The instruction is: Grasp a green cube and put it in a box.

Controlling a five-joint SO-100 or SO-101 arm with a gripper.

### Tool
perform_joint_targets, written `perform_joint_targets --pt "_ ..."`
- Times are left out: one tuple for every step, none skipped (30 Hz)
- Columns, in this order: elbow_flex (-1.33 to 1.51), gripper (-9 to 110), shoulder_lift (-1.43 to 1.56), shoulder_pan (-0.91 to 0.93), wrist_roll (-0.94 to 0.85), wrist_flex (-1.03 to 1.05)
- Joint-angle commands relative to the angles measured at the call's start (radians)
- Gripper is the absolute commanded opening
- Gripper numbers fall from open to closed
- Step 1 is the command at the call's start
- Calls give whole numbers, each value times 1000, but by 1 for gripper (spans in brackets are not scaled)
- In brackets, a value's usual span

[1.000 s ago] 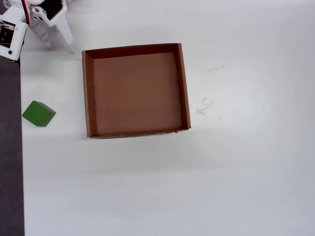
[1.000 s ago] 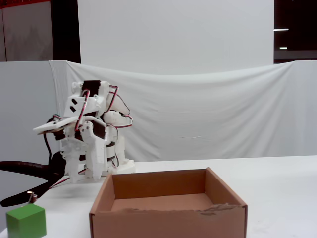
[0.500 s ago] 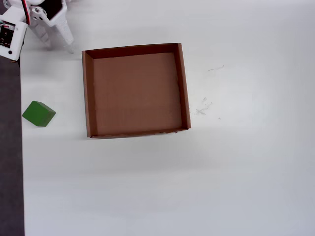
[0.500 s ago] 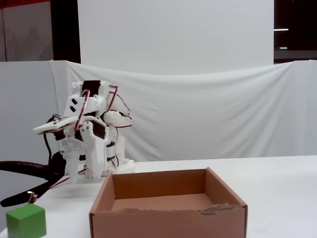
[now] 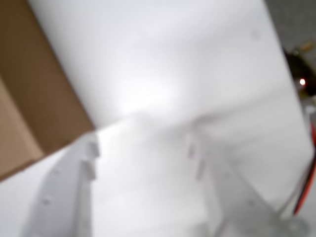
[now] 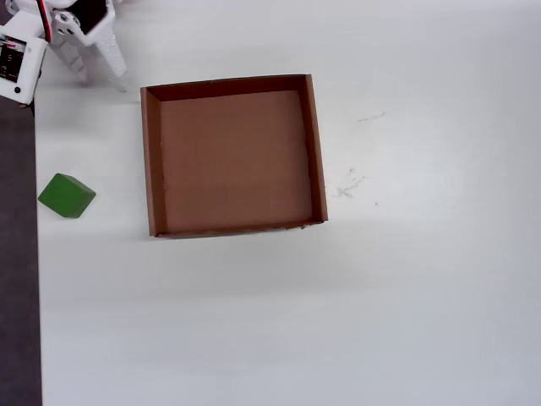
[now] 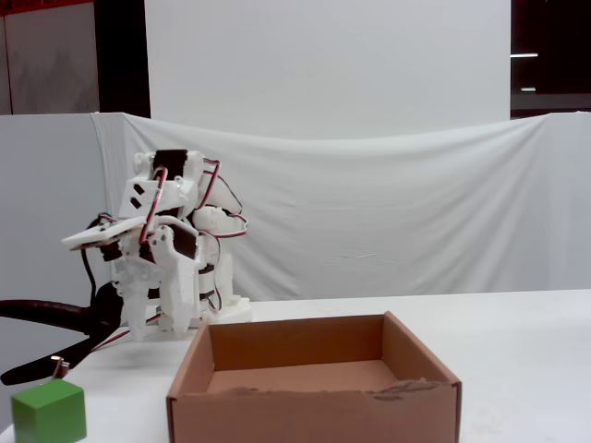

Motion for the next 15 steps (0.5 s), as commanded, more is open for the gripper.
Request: perform_joint_targets --pt "-5 25 5 9 0 6" --pt "-5 25 5 9 0 6" --pt "-5 25 5 9 0 6" --pt "-5 25 5 5 0 6" --pt "-6 25 5 -3 0 0" --pt "-6 25 5 -5 0 -8" --pt "-6 25 5 -5 0 -18" --pt "-8 25 5 0 0 -29" --pt "-8 25 5 2 0 -41" --pt "-8 25 3 2 -2 -46" --pt "-8 25 2 2 -6 -51" --pt "-8 25 -2 2 -6 -58" --pt "-9 25 -5 0 -6 -60" --pt "-14 25 -12 0 -11 -64" --pt "-21 25 -20 0 -11 -74"
